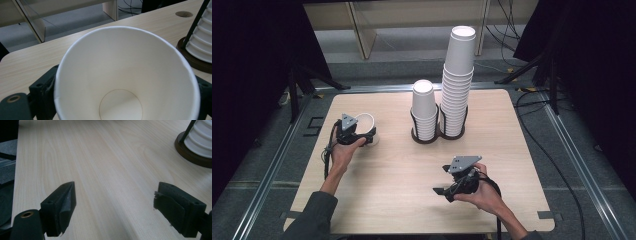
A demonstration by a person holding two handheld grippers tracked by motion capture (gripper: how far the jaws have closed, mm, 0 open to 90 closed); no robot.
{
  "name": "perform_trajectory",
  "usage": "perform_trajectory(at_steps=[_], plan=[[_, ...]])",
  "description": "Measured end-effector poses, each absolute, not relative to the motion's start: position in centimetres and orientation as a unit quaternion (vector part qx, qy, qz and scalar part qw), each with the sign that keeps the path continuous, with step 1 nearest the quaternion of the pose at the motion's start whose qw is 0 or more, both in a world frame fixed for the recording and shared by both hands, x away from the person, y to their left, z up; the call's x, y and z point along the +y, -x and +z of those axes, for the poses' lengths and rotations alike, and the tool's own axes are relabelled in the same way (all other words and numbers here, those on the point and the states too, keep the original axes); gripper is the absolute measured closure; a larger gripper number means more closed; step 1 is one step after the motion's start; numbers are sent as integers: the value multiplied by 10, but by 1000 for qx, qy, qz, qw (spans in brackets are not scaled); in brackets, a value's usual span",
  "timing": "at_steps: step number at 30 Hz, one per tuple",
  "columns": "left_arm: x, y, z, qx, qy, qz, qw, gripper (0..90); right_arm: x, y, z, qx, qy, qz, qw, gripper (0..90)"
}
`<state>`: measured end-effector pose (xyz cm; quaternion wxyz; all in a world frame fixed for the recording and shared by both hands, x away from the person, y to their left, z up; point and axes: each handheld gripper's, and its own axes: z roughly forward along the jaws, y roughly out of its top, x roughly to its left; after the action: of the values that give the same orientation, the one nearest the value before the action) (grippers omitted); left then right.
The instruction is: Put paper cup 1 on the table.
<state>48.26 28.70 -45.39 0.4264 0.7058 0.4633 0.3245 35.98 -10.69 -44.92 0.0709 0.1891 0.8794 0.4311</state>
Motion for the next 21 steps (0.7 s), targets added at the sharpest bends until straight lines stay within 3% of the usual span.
perform_trajectory(at_steps=[21], plan=[[285,-484,-461,459,-707,312,438,65,-107,-359,-449,881,-181,431,72,180]])
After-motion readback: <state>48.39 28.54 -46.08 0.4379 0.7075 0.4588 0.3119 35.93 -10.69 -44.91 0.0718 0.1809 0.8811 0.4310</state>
